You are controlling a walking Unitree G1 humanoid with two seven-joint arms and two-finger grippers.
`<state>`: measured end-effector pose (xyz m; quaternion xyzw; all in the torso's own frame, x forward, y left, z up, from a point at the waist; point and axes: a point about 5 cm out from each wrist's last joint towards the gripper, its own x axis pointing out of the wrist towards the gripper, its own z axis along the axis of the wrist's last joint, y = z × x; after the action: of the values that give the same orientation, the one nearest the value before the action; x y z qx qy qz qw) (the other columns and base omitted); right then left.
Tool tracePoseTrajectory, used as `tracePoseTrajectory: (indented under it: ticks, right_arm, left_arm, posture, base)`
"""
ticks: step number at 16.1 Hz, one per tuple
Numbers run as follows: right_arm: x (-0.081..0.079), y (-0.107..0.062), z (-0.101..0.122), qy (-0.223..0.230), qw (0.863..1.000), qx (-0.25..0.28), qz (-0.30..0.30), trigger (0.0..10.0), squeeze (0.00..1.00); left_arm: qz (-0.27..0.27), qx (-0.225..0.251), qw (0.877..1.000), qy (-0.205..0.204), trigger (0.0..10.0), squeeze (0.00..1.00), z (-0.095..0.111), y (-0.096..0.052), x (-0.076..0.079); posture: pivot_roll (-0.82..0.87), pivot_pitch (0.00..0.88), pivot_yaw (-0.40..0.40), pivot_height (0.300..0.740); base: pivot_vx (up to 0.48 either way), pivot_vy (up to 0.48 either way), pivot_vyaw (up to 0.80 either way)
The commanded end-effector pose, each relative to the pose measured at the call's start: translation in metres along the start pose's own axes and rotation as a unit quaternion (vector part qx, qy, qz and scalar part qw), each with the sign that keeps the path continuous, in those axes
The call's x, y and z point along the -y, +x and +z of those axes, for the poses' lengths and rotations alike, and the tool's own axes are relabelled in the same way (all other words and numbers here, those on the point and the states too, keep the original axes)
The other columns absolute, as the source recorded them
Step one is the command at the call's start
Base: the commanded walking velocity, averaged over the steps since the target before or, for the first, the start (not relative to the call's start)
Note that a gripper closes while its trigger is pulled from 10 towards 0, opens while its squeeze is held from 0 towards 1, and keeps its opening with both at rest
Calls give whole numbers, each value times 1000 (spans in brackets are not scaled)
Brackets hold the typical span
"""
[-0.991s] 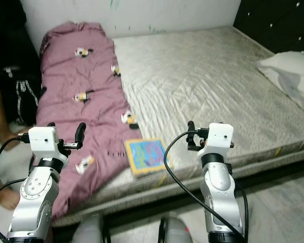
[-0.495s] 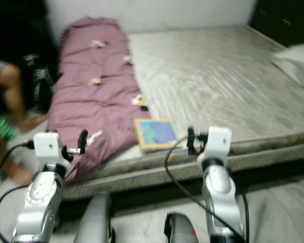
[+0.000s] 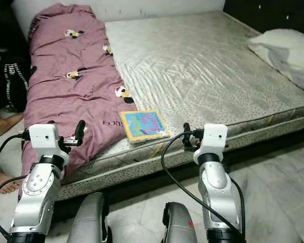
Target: Clean up the room
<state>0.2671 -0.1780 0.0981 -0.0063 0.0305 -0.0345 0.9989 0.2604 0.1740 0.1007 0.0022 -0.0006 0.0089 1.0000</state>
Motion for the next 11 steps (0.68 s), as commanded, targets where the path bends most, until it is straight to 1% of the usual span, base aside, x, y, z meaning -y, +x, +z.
tracePoseTrajectory:
  ticks: [1, 3, 9, 10, 11]
  right_arm:
    - [-2, 2, 3, -6, 1000, 6, 8, 10000, 0]
    - [-2, 3, 4, -7, 1000, 7, 8, 10000, 0]
    - [-2, 3, 5, -7, 1000, 8, 11, 10000, 0]
    - [-2, 2, 5, -7, 1000, 8, 11, 10000, 0]
    - [-2, 2, 4, -8, 1000, 7, 13, 10000, 0]
  left_arm:
    - [-2, 9, 1000, -3, 10000, 0, 4, 0, 0]
    - [-10, 11, 1000, -11, 10000, 0, 4, -1, 2]
    - [-13, 8, 1000, -13, 10000, 0, 3, -2, 2]
    - [-13, 7, 1000, -13, 10000, 0, 3, -2, 2]
    - [-11, 3, 1000, -11, 10000, 0, 2, -2, 2]
  posture:
    - [-14, 34, -10, 635]
    - [-15, 36, -12, 635]
    - [-18, 38, -14, 635]
    - [-16, 36, -14, 635]
    - [-16, 35, -13, 635]
  base:
    - [0, 0, 0]
    - [334, 0, 0]
    - [416, 0, 0]
    - [345, 0, 0]
    - [0, 0, 0]
